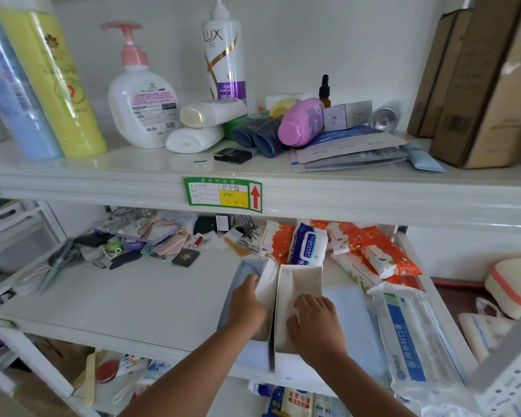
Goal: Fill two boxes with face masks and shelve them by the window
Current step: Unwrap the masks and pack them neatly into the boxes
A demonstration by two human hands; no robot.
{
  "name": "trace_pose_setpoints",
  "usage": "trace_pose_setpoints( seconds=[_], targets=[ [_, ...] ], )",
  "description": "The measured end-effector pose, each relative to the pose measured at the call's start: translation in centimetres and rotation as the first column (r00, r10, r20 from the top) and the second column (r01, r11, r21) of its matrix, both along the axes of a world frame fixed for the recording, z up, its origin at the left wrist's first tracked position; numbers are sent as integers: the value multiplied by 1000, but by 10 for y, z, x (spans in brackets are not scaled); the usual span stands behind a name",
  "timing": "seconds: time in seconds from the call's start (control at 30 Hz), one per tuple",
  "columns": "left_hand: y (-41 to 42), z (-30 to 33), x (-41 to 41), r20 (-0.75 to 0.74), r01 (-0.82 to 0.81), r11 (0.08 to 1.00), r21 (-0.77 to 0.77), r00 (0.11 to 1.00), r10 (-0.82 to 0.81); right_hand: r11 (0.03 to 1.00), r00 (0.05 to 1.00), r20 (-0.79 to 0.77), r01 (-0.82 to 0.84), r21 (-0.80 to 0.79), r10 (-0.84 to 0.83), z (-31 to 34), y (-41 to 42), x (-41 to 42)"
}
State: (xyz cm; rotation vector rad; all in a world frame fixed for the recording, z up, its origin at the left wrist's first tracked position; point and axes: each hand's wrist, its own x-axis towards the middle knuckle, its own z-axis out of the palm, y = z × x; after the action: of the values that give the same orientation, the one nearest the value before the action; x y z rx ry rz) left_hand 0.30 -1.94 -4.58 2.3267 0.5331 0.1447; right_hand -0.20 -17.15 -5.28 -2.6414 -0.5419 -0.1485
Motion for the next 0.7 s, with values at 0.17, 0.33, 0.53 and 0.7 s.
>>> trace_pose_setpoints(
  seconds=[0.17, 0.33, 0.53, 0.7],
  targets=[
    [12, 21, -3, 22, -43, 988, -145, 999, 46, 1000, 1000, -4, 0, 4, 0, 1, -2, 0],
    [24, 46, -4, 78, -92, 959, -268, 990, 117, 1000, 1000, 2, 9, 0, -9, -2, 0, 3],
    [32, 69, -3, 138, -149, 886, -438, 963, 230, 999, 1000, -12, 26, 29, -26, -3, 0, 3],
    [27, 80, -3, 147, -135, 810, -571, 954, 263, 994, 997, -56, 51, 93, -46, -3, -2, 4]
  ],
)
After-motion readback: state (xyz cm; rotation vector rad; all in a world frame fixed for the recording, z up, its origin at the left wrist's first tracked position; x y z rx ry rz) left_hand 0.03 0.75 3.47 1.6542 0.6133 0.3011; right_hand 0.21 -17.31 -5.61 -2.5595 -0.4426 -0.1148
